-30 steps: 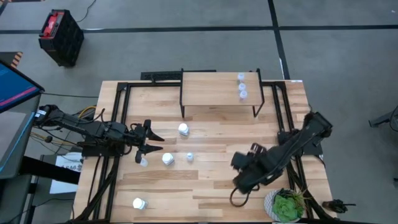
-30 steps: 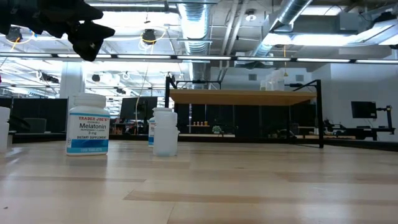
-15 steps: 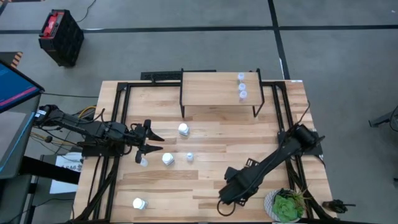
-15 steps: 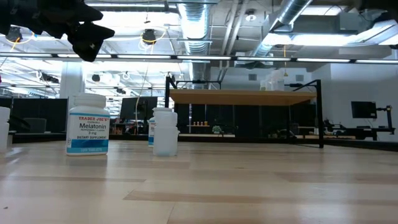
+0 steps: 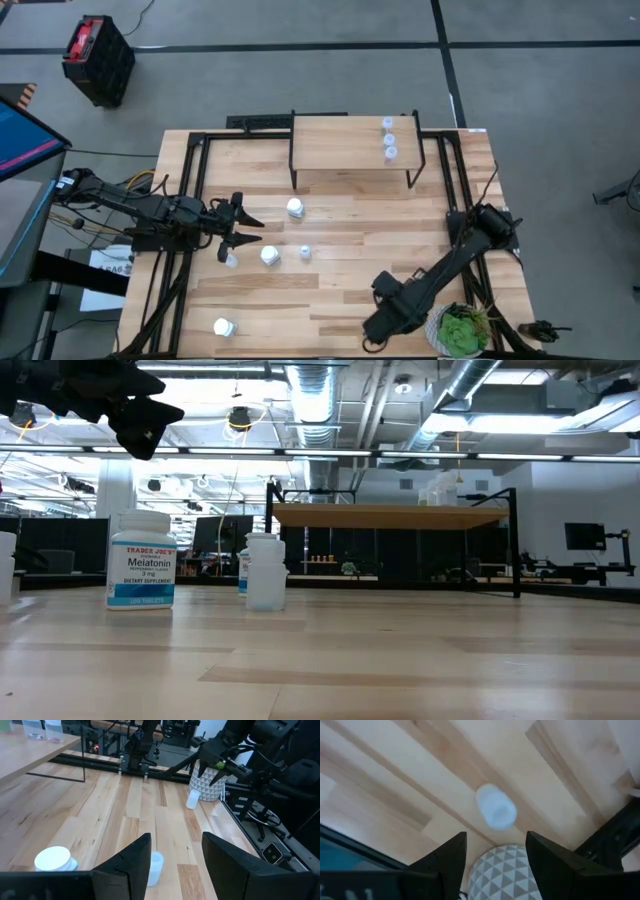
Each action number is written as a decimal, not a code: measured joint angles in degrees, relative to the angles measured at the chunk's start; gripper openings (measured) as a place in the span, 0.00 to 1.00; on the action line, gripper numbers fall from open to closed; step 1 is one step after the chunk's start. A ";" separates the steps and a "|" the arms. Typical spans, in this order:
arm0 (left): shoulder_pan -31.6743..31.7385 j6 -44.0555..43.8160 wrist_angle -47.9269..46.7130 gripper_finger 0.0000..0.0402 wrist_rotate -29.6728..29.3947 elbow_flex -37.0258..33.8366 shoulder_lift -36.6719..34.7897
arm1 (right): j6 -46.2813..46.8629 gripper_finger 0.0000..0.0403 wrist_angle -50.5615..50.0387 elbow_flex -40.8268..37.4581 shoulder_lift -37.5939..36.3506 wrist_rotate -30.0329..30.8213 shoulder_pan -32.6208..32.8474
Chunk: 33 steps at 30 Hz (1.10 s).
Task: Pick and place medicine bottles onto shelf by color
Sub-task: Put the bottom translucent medicine bottle onto the middle of the shelf
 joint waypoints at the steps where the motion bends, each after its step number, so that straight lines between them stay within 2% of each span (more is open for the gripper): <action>1: -0.01 0.02 -0.02 0.41 -0.01 0.00 0.00 | 0.02 0.56 -0.38 0.00 0.02 0.10 0.68; 4: 0.00 0.02 -0.02 0.41 -0.01 0.00 0.00 | 2.03 0.56 -3.71 0.00 0.00 1.09 2.50; 9: -0.01 0.02 0.00 0.41 -0.01 0.00 0.00 | 4.73 0.56 -3.72 -0.48 -1.14 3.46 4.97; 19: 0.00 0.03 -0.39 0.41 -0.01 -0.02 0.02 | 1.50 0.56 -3.53 -0.66 -6.39 9.10 6.09; 26: 0.00 0.04 -0.41 0.41 0.00 -0.02 0.02 | -1.41 0.56 -3.47 -0.94 -11.84 18.43 6.15; 29: 0.00 0.03 -0.42 0.41 0.00 -0.02 0.02 | -2.15 0.56 -3.52 -4.07 -13.87 21.82 6.75; 33: -0.01 0.02 -0.42 0.41 0.01 -0.02 0.02 | 2.25 0.56 -3.61 -12.72 -17.83 21.79 8.63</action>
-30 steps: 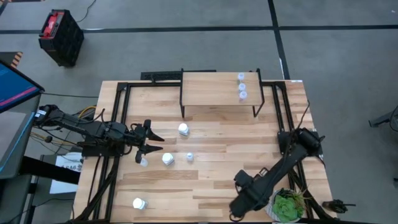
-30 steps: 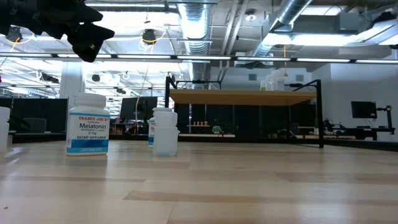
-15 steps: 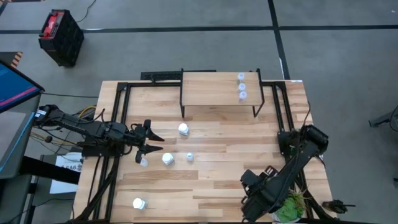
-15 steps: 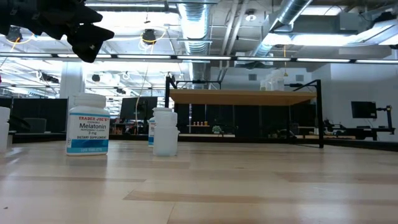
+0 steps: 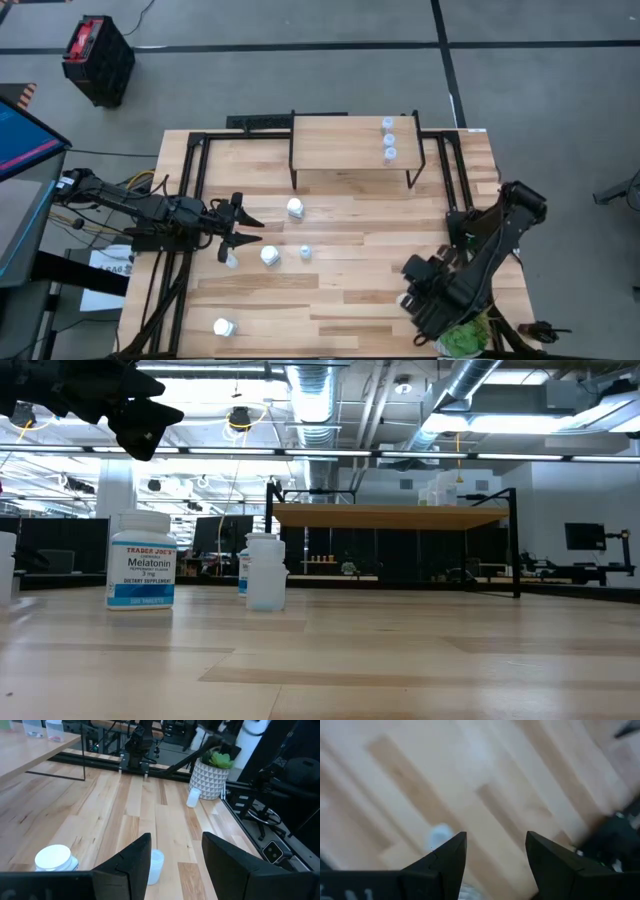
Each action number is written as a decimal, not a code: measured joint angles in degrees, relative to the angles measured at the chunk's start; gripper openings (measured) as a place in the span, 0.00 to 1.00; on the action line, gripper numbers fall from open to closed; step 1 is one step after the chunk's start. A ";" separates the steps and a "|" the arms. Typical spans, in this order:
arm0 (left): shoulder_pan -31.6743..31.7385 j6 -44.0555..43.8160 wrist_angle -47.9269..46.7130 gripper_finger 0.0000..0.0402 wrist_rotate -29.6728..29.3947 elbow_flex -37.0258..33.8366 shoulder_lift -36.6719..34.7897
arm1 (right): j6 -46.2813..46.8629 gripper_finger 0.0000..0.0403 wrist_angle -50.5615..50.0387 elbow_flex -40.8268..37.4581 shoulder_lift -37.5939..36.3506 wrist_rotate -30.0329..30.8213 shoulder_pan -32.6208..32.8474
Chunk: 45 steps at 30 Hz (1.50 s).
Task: Pick and place medicine bottles onto shelf by color
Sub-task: Put the bottom translucent medicine bottle onto the middle of the shelf
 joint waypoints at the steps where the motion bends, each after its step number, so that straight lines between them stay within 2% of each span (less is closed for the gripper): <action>1: 0.02 -0.02 0.00 0.41 -0.01 0.00 0.00 | 2.10 0.56 0.01 -2.38 -1.12 -0.05 0.60; 6: 0.00 -0.04 0.00 0.41 -0.01 0.00 0.00 | 14.10 0.56 5.61 -11.67 -6.18 -0.21 3.81; 11: 0.00 -0.04 0.00 0.41 -0.02 0.00 0.00 | 18.54 0.56 15.26 -15.90 -7.44 -0.39 4.96; 15: 0.02 -0.04 0.00 0.41 -0.02 0.00 0.00 | 16.50 0.56 23.36 -17.01 -4.89 -0.84 3.88; 19: 0.01 -0.02 0.00 0.41 -0.02 0.00 0.00 | 11.36 0.56 27.71 -17.01 -1.77 -3.80 1.86; 25: 0.00 -0.02 0.00 0.41 0.00 0.00 0.00 | 8.35 0.56 27.77 -17.01 1.14 -7.97 -0.90; 31: 0.00 -0.02 0.00 0.41 0.00 0.00 0.00 | 4.98 0.56 30.91 -17.01 0.95 -8.08 -2.42; 45: 0.00 0.00 -0.03 0.41 -0.02 -0.02 0.00 | 6.23 0.56 35.19 -18.03 1.11 -10.96 -2.45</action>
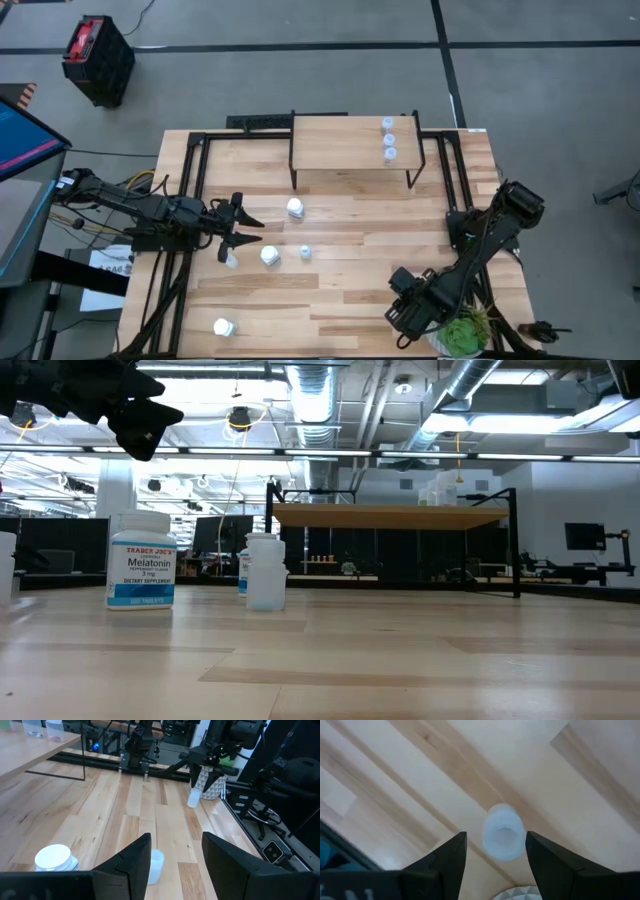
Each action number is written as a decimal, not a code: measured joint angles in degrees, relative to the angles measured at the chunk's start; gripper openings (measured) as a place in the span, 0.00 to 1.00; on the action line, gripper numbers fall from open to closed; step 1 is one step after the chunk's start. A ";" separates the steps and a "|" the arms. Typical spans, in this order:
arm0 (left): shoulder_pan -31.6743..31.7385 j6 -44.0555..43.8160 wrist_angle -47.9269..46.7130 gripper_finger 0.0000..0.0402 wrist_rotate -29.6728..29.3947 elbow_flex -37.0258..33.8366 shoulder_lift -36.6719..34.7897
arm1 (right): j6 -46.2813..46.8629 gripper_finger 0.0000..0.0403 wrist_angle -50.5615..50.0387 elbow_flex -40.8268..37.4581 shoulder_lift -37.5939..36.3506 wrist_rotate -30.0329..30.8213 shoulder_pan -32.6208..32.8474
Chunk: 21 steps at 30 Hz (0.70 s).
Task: Pick and place medicine bottles onto shelf by color
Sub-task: Put the bottom translucent medicine bottle onto the middle of the shelf
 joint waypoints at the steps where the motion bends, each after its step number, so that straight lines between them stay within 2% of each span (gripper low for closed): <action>1: 0.00 0.00 0.01 0.41 0.02 0.00 0.00 | 0.00 0.56 0.07 0.00 0.00 0.00 -0.02; 12: 0.02 0.01 0.01 0.41 0.00 0.00 -0.02 | -0.07 0.56 -0.20 0.00 0.02 0.00 -0.66; 21: -0.01 0.01 -0.03 0.41 0.02 0.00 -0.02 | -0.37 0.56 1.31 0.01 3.16 -2.16 -0.50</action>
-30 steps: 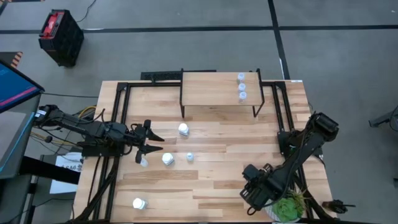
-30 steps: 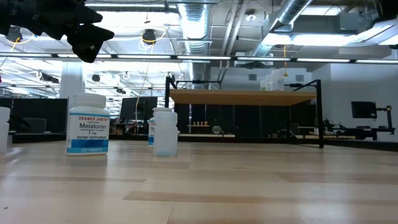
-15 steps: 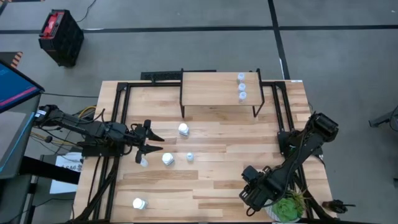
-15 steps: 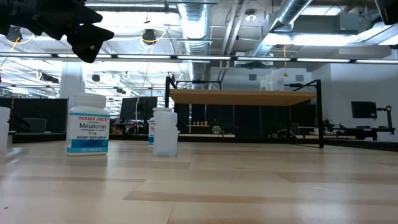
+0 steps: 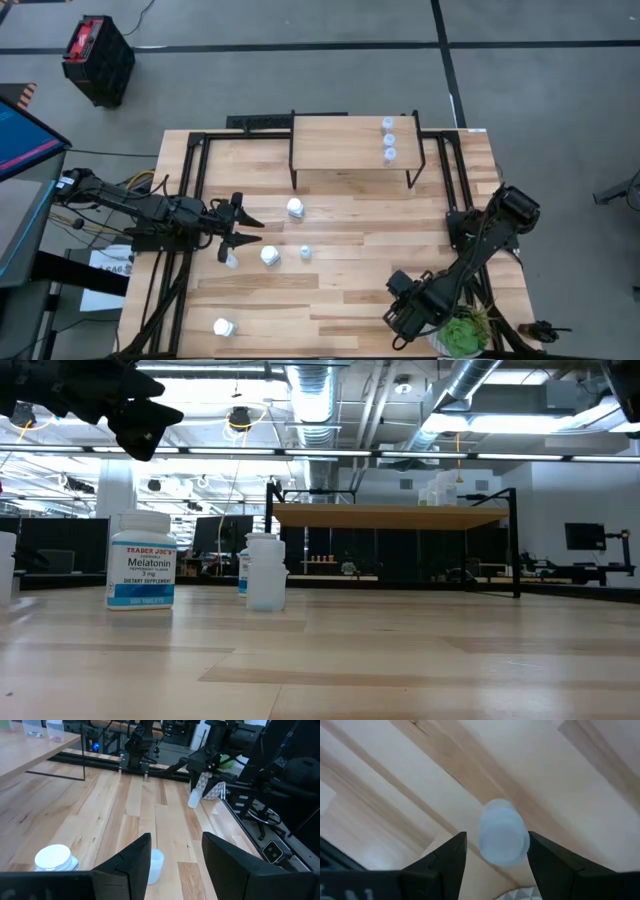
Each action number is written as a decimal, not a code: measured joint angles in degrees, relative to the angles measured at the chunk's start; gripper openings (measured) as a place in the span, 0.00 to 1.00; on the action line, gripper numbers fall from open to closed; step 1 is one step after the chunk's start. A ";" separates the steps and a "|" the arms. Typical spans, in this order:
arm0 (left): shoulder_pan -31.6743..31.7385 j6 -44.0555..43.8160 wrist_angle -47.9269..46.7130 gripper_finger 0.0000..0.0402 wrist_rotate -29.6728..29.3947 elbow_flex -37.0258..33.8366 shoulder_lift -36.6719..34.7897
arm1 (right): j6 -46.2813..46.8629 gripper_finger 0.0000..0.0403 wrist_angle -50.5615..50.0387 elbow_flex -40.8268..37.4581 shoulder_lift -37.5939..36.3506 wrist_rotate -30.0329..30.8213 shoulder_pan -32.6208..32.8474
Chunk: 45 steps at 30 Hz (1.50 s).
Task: Pick and place medicine bottles onto shelf by color
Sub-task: Put the bottom translucent medicine bottle onto the middle of the shelf
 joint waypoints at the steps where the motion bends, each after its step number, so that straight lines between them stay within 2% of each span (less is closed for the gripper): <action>1: 0.00 0.00 -0.15 0.41 -0.01 0.00 0.00 | 0.00 0.56 0.43 0.12 0.40 -0.52 0.00; 4: 0.00 0.00 -0.35 0.41 -0.02 0.00 0.00 | -0.45 0.56 0.19 -0.03 2.21 -2.69 -0.03; 25: 0.01 0.02 -0.38 0.41 -0.02 0.00 0.00 | -2.77 0.56 0.35 -0.01 3.25 -2.70 -1.67; 29: 0.00 0.02 -0.38 0.41 -0.02 0.00 0.00 | -2.87 0.51 0.28 -0.01 3.25 -2.67 -1.67; 33: 0.00 0.02 -0.38 0.41 -0.02 0.00 0.00 | -3.46 0.41 0.33 0.02 3.19 -2.65 -1.68; 36: 0.00 0.02 -0.38 0.41 -0.02 0.00 0.00 | -5.43 0.34 0.32 0.06 3.16 -2.72 -2.10; 40: 0.00 0.02 -0.38 0.41 -0.02 0.00 0.00 | -9.87 0.34 -2.02 2.49 3.27 -2.74 -4.14; 45: 0.00 0.02 -0.40 0.41 -0.02 0.00 0.00 | -25.18 0.38 -6.98 9.97 3.25 -2.74 -8.85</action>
